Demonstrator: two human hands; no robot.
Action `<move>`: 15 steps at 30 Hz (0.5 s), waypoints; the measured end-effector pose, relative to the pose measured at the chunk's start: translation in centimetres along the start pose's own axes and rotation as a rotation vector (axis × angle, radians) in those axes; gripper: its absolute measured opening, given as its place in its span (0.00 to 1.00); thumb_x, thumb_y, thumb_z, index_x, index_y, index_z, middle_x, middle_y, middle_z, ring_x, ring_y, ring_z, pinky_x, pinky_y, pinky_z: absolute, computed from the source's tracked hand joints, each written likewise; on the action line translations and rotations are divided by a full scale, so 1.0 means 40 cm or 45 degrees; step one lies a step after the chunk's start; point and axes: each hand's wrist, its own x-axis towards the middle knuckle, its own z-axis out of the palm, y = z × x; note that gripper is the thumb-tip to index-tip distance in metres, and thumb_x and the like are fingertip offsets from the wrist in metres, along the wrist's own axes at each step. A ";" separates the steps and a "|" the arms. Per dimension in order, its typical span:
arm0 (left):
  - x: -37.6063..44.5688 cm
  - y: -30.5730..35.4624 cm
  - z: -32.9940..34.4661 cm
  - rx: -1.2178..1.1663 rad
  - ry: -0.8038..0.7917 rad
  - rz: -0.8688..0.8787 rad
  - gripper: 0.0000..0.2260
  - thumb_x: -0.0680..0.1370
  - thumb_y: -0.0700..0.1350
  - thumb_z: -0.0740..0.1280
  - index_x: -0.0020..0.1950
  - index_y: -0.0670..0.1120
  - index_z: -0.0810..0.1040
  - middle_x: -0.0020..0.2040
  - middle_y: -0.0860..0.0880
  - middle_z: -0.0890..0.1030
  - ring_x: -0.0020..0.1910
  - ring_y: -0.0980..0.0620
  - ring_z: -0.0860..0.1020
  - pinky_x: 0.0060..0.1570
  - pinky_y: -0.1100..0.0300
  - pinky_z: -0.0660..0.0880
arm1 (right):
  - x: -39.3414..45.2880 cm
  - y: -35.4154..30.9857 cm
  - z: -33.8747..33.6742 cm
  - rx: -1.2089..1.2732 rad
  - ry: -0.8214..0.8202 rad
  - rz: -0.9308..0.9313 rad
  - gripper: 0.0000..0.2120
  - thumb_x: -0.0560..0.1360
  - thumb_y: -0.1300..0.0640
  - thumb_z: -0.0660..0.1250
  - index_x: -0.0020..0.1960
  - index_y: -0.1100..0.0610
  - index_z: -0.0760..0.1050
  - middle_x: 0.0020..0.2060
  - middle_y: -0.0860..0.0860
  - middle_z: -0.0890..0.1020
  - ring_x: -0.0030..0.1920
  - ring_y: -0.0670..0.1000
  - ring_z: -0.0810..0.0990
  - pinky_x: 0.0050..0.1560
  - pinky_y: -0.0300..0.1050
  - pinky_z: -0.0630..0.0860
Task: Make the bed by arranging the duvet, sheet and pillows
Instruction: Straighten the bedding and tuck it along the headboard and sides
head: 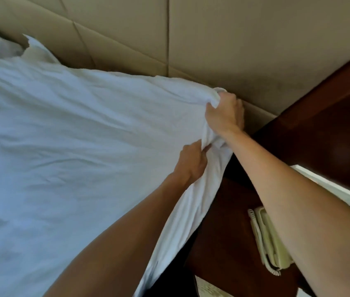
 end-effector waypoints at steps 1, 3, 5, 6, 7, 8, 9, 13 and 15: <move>0.016 0.003 0.017 -0.036 -0.029 -0.018 0.16 0.84 0.48 0.55 0.54 0.40 0.78 0.52 0.41 0.82 0.51 0.39 0.80 0.45 0.58 0.68 | 0.001 0.012 -0.013 -0.047 0.040 -0.042 0.18 0.77 0.51 0.63 0.66 0.50 0.75 0.58 0.54 0.81 0.60 0.59 0.78 0.57 0.52 0.76; 0.035 -0.019 0.051 -0.076 -0.203 -0.127 0.19 0.84 0.54 0.55 0.57 0.41 0.76 0.55 0.44 0.81 0.55 0.42 0.79 0.49 0.57 0.70 | -0.006 0.049 -0.004 -0.150 0.005 -0.057 0.18 0.78 0.51 0.64 0.68 0.50 0.72 0.60 0.54 0.79 0.61 0.59 0.77 0.57 0.53 0.76; 0.031 -0.056 0.083 -0.005 -0.453 -0.247 0.27 0.82 0.61 0.54 0.69 0.41 0.70 0.68 0.44 0.75 0.67 0.43 0.73 0.62 0.52 0.71 | -0.019 0.100 0.032 -0.235 -0.183 0.019 0.22 0.78 0.54 0.65 0.71 0.50 0.67 0.65 0.53 0.74 0.64 0.59 0.74 0.59 0.53 0.74; 0.023 -0.070 0.096 0.046 -0.540 -0.296 0.30 0.81 0.62 0.55 0.76 0.42 0.63 0.74 0.43 0.69 0.72 0.43 0.69 0.68 0.49 0.67 | -0.025 0.126 0.051 -0.289 -0.312 0.080 0.25 0.77 0.56 0.66 0.72 0.50 0.65 0.67 0.53 0.72 0.66 0.59 0.72 0.59 0.53 0.74; 0.014 -0.081 0.104 0.083 -0.588 -0.331 0.31 0.82 0.61 0.55 0.79 0.43 0.58 0.76 0.43 0.65 0.74 0.42 0.66 0.71 0.49 0.64 | -0.032 0.150 0.066 -0.355 -0.439 0.141 0.26 0.76 0.57 0.66 0.72 0.51 0.65 0.68 0.54 0.71 0.67 0.58 0.72 0.59 0.52 0.74; 0.005 -0.090 0.109 0.109 -0.601 -0.357 0.30 0.82 0.59 0.55 0.79 0.43 0.56 0.76 0.42 0.64 0.74 0.42 0.66 0.71 0.49 0.64 | -0.041 0.170 0.074 -0.414 -0.540 0.187 0.25 0.75 0.56 0.67 0.71 0.53 0.67 0.67 0.54 0.71 0.67 0.58 0.72 0.58 0.52 0.74; -0.001 -0.101 0.111 0.130 -0.593 -0.373 0.29 0.83 0.58 0.55 0.79 0.44 0.57 0.75 0.41 0.66 0.73 0.42 0.67 0.70 0.50 0.64 | -0.047 0.187 0.079 -0.445 -0.598 0.213 0.22 0.74 0.55 0.67 0.67 0.54 0.70 0.66 0.54 0.73 0.65 0.59 0.73 0.56 0.51 0.74; -0.002 -0.126 0.067 0.207 -0.554 -0.456 0.23 0.83 0.54 0.56 0.74 0.44 0.65 0.70 0.41 0.72 0.67 0.42 0.72 0.67 0.50 0.69 | -0.060 0.201 0.072 -0.413 -0.677 0.243 0.02 0.73 0.55 0.63 0.43 0.53 0.74 0.48 0.55 0.75 0.46 0.60 0.76 0.35 0.44 0.70; 0.005 -0.119 0.030 0.222 -0.523 -0.445 0.20 0.83 0.52 0.55 0.73 0.45 0.67 0.69 0.42 0.73 0.66 0.43 0.73 0.64 0.51 0.70 | -0.055 0.194 0.063 -0.410 -0.690 0.235 0.02 0.72 0.56 0.62 0.43 0.52 0.73 0.46 0.53 0.75 0.44 0.59 0.76 0.35 0.43 0.69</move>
